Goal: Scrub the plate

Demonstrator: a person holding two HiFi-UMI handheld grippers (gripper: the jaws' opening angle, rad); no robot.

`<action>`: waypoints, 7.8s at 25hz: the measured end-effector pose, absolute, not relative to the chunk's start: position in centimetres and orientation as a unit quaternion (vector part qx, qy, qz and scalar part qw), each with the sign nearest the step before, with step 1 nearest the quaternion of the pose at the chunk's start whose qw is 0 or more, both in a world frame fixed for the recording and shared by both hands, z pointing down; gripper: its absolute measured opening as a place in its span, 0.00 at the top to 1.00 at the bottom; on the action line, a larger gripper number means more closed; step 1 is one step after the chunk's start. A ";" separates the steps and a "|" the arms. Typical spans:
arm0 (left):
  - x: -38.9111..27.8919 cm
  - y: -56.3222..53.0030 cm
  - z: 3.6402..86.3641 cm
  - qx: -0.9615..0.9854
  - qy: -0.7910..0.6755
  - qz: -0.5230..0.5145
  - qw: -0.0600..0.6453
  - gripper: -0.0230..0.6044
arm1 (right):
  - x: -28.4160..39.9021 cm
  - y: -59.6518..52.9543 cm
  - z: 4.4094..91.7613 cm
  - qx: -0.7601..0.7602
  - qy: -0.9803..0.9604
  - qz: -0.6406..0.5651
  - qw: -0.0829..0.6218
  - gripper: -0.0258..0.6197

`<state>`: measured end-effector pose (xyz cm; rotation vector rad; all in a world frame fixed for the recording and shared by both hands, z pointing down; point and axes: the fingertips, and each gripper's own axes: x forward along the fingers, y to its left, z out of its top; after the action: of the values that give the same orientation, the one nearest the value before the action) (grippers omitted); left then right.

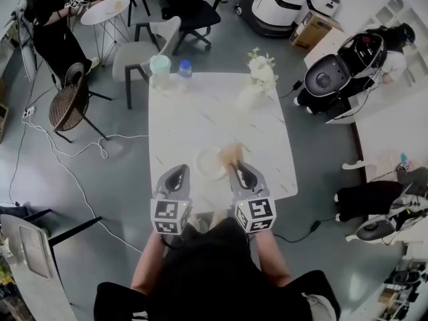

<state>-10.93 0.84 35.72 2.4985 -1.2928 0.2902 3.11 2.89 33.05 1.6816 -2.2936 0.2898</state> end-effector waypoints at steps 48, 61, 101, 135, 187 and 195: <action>-4.9 -2.3 61.0 0.765 -0.496 0.270 0.309 0.95 | 6.9 -4.4 55.3 0.473 -0.820 0.229 0.226 0.85; -4.6 -2.4 61.7 0.760 -0.499 0.266 0.320 0.95 | 6.9 -4.9 56.9 0.466 -0.819 0.238 0.234 0.85; -5.0 -2.6 61.5 0.762 -0.503 0.247 0.325 0.95 | 3.0 -4.8 56.0 0.438 -0.836 0.234 0.234 0.85; -4.8 -2.3 61.7 0.761 -0.512 0.248 0.312 0.95 | 8.7 -4.8 58.6 0.487 -0.800 0.248 0.249 0.85; -4.6 -2.3 61.2 0.770 -0.506 0.248 0.300 0.95 | 9.1 -3.3 57.6 0.486 -0.801 0.242 0.251 0.85; -4.5 -2.3 61.1 0.772 -0.506 0.250 0.294 0.95 | 8.9 -2.4 58.5 0.482 -0.801 0.246 0.255 0.85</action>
<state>-4.55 -2.30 61.13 2.0554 -1.3463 0.6645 8.94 -2.38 58.49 1.3101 -2.1747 0.6687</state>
